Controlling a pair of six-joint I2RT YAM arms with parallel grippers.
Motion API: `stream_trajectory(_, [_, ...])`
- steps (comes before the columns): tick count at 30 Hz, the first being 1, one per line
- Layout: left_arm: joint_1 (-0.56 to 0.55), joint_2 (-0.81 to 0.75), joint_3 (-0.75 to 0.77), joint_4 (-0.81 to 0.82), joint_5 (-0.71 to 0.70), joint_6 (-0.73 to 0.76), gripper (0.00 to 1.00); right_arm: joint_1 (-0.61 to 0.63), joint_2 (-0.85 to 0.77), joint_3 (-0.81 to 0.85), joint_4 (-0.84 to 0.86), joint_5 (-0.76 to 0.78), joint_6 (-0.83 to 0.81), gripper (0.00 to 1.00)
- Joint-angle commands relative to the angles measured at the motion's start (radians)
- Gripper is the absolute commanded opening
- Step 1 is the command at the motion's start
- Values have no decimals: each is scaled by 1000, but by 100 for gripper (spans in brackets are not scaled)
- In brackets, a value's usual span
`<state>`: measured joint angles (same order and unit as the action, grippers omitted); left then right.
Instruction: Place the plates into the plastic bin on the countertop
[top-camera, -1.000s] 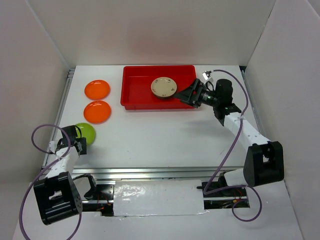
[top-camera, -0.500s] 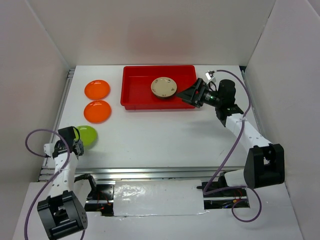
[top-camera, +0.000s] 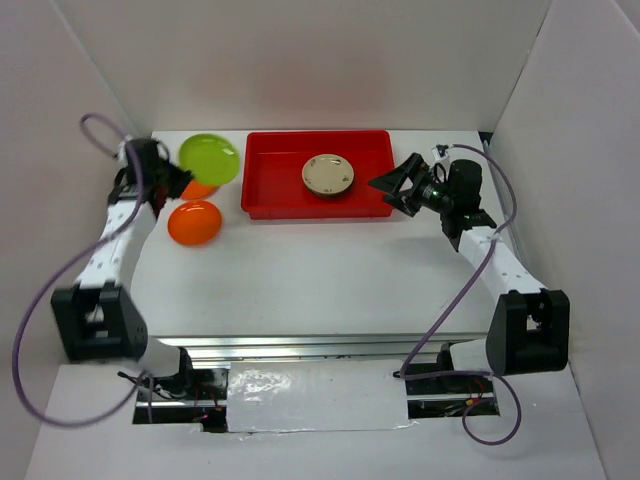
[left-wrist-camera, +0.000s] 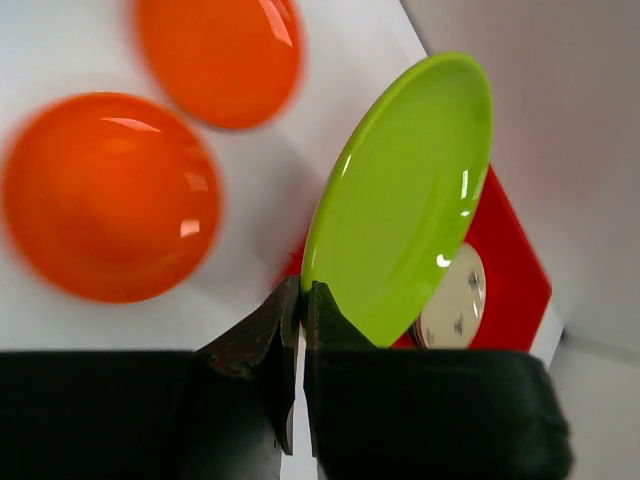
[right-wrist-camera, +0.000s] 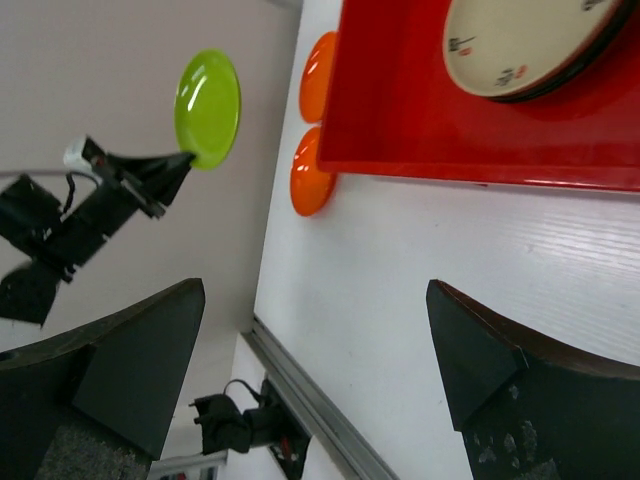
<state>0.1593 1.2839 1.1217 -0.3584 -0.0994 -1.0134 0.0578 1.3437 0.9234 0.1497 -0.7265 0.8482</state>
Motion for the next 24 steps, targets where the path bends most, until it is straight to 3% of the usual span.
stream_trajectory(1, [-148, 254, 265, 174, 242, 189, 0, -29, -47, 17, -65, 82, 0, 100])
stream_trajectory(5, [-283, 572, 583, 142, 316, 234, 0, -50, -106, 6, -123, 143, -15, 100])
stream_trajectory(8, [-334, 785, 728, 171, 383, 230, 0, -84, -133, 2, -142, 165, -21, 100])
stream_trajectory(11, [-371, 859, 786, 232, 406, 255, 0, -93, -153, -1, -183, 174, -31, 100])
stream_trajectory(19, [-415, 1032, 938, 196, 402, 294, 2, -111, -198, -18, -246, 194, -77, 100])
stream_trajectory(21, [-412, 1058, 955, 187, 394, 288, 18, -113, -201, -21, -246, 193, -80, 100])
stream_trajectory(22, [-411, 1068, 961, 188, 401, 282, 39, -111, -204, -21, -246, 188, -78, 100])
stream_trajectory(23, [-412, 1066, 961, 187, 397, 277, 85, -111, -206, -23, -246, 188, -78, 100])
stream_trajectory(24, [-412, 1060, 949, 196, 402, 279, 99, -111, -209, -24, -243, 191, -77, 100])
